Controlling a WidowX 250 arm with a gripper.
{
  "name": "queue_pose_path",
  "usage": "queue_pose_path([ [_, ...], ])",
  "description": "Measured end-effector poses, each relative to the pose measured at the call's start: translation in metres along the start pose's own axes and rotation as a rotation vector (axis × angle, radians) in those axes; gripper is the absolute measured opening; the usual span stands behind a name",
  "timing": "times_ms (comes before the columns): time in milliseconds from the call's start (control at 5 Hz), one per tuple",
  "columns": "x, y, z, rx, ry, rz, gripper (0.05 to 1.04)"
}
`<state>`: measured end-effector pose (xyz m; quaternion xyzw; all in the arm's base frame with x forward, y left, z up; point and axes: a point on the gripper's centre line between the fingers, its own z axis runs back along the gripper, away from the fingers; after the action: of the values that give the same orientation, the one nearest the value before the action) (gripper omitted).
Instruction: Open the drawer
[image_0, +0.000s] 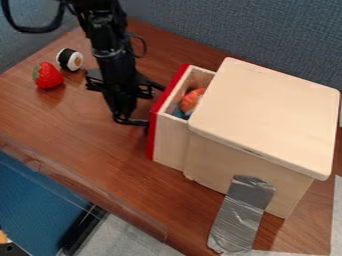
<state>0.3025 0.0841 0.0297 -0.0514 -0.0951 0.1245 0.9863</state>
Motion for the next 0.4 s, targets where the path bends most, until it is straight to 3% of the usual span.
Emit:
queue_pose_path([
  [400,0.000,0.029,0.009,0.030,-0.020,0.024,0.129],
])
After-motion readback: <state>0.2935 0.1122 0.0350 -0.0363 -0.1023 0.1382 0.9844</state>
